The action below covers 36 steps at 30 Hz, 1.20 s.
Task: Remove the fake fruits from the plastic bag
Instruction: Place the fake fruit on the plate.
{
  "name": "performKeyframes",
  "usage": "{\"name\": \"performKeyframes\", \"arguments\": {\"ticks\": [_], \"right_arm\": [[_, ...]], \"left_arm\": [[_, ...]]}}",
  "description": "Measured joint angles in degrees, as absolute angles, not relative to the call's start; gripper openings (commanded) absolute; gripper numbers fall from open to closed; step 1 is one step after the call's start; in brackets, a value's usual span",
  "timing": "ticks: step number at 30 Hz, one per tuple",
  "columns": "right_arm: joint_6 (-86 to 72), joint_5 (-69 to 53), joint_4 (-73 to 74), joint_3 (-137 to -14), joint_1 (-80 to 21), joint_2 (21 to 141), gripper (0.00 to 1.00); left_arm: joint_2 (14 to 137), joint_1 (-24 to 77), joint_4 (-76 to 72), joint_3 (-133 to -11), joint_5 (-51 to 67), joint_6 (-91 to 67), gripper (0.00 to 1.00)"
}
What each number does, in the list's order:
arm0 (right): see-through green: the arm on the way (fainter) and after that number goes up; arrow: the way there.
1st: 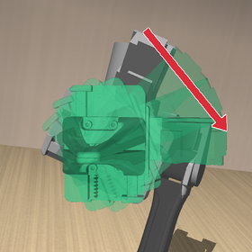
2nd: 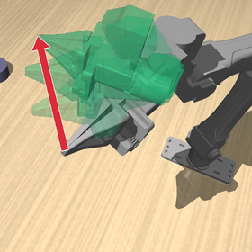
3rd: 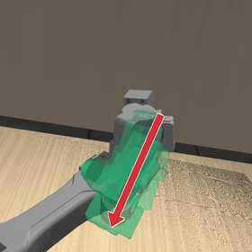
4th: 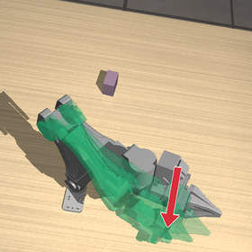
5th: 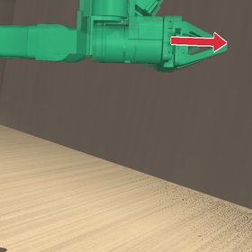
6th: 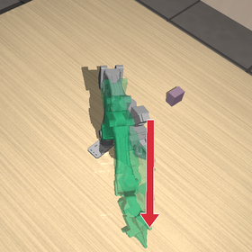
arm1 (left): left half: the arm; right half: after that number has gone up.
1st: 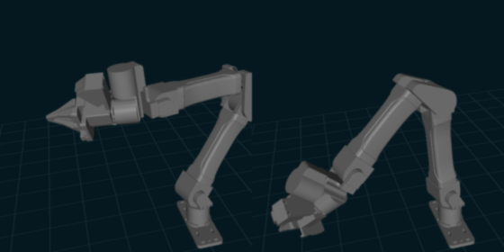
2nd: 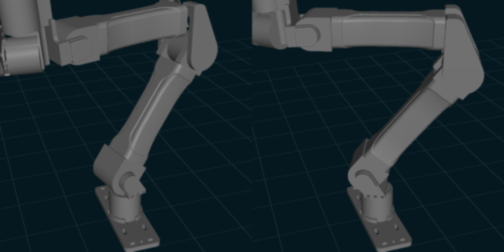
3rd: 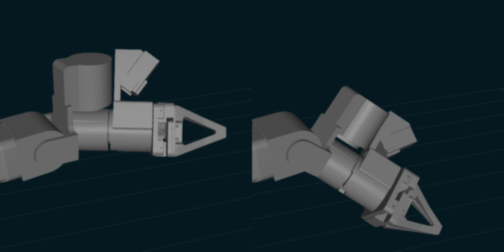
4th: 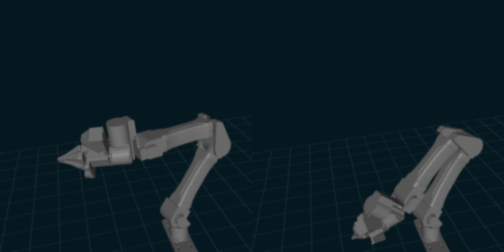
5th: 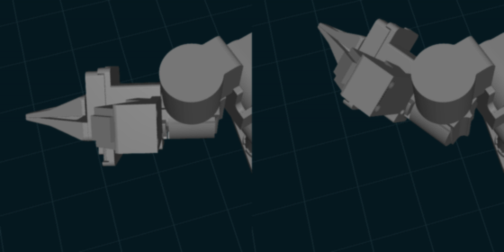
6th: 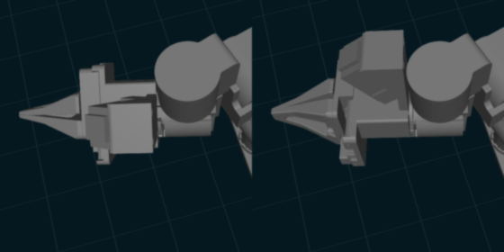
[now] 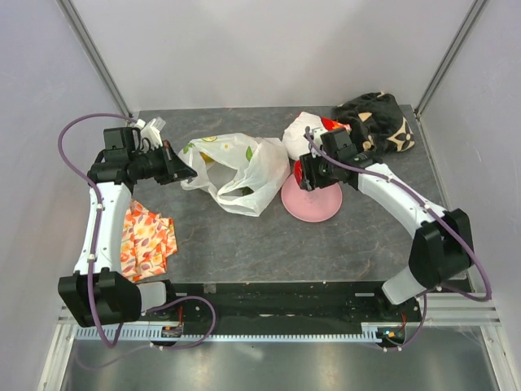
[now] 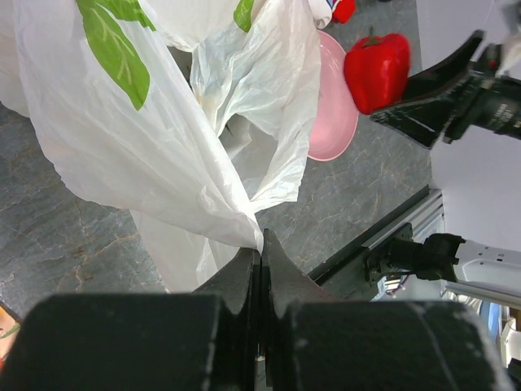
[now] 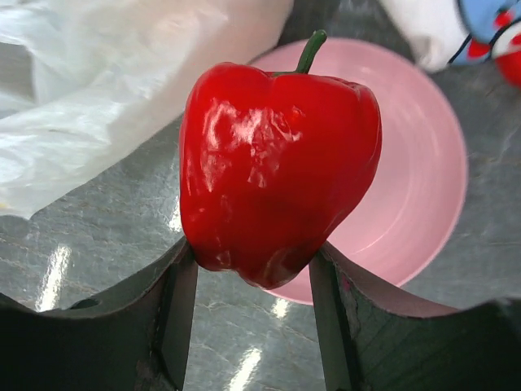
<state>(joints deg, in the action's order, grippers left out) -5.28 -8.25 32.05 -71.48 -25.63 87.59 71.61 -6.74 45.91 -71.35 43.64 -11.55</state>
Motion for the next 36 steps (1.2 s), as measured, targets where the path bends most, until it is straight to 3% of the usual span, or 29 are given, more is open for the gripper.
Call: {"name": "performKeyframes", "arguments": {"ticks": [12,19,28,36], "right_arm": [[-19.18,-12.45,30.41,-72.44,-24.10,103.42,0.24],[-21.78,-13.52,29.26,-74.72,-24.10,105.84,0.25],[-23.40,-14.98,28.60,-74.72,-23.99,106.39,0.68],[-24.32,-16.78,28.23,-74.72,-23.99,106.80,0.77]], "left_arm": [[70.17,-6.74,46.13,-70.28,42.98,-11.51,0.02],[68.64,-6.76,46.22,-68.69,42.13,-11.51,0.02],[68.49,-7.27,46.24,-68.49,42.13,-11.51,0.02],[68.49,-7.33,46.22,-68.49,42.13,-11.51,0.02]]}}
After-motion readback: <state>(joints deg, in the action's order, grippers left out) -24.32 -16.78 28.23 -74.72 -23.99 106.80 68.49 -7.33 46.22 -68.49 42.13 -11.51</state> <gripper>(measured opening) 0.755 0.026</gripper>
